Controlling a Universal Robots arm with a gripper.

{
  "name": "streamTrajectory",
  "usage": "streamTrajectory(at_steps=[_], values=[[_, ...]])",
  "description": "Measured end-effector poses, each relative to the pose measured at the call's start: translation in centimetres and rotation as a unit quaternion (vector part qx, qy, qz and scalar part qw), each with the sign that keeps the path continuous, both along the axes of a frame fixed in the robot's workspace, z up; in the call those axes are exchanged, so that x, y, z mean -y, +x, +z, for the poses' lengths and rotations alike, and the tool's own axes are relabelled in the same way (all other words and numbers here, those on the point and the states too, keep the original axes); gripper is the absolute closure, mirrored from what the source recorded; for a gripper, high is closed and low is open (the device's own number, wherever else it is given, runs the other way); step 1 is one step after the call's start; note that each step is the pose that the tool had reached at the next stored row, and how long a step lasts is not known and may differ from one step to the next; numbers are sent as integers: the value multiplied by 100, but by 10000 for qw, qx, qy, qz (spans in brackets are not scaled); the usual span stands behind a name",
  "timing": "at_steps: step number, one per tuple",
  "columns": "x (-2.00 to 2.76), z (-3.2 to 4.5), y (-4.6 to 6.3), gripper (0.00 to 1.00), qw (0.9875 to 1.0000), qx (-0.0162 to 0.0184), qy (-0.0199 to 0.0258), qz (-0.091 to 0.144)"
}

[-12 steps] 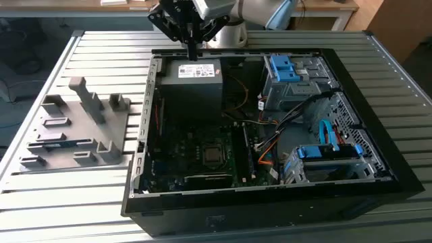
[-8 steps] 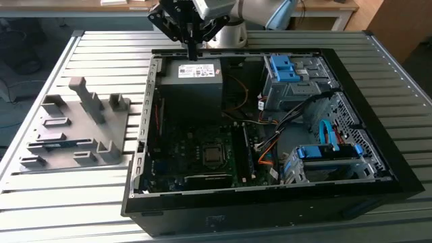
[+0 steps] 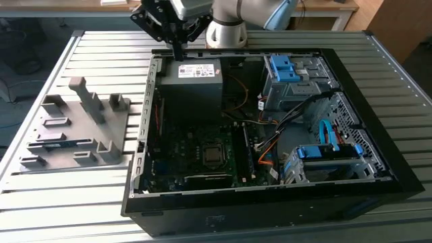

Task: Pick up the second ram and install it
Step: 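Reach for the second ram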

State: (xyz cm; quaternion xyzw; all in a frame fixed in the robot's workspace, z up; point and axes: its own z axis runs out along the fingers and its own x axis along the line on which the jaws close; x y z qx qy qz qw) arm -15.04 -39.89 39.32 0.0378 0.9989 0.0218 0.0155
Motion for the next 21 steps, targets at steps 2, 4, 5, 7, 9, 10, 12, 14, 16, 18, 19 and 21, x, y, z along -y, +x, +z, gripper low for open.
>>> streamTrajectory(at_steps=[2,4,5,7,9,10,12,14,16,18,19,21], values=[[0,-2,-90,90,10000,6,0,0],[0,-4,-180,90,10000,9,0,0],[0,-6,-225,90,10000,10,0,0],[0,-12,-319,90,10000,11,0,1],[0,-21,-409,90,10000,12,1,0],[1,-26,-454,90,10000,12,1,1],[1,-33,-545,90,10000,11,0,0],[1,-41,-625,90,10000,11,0,0],[2,-48,-700,90,10000,11,0,0],[2,-55,-769,90,10000,11,0,0],[2,-59,-803,90,10000,11,0,0],[4,-68,-871,90,10000,11,0,1]])
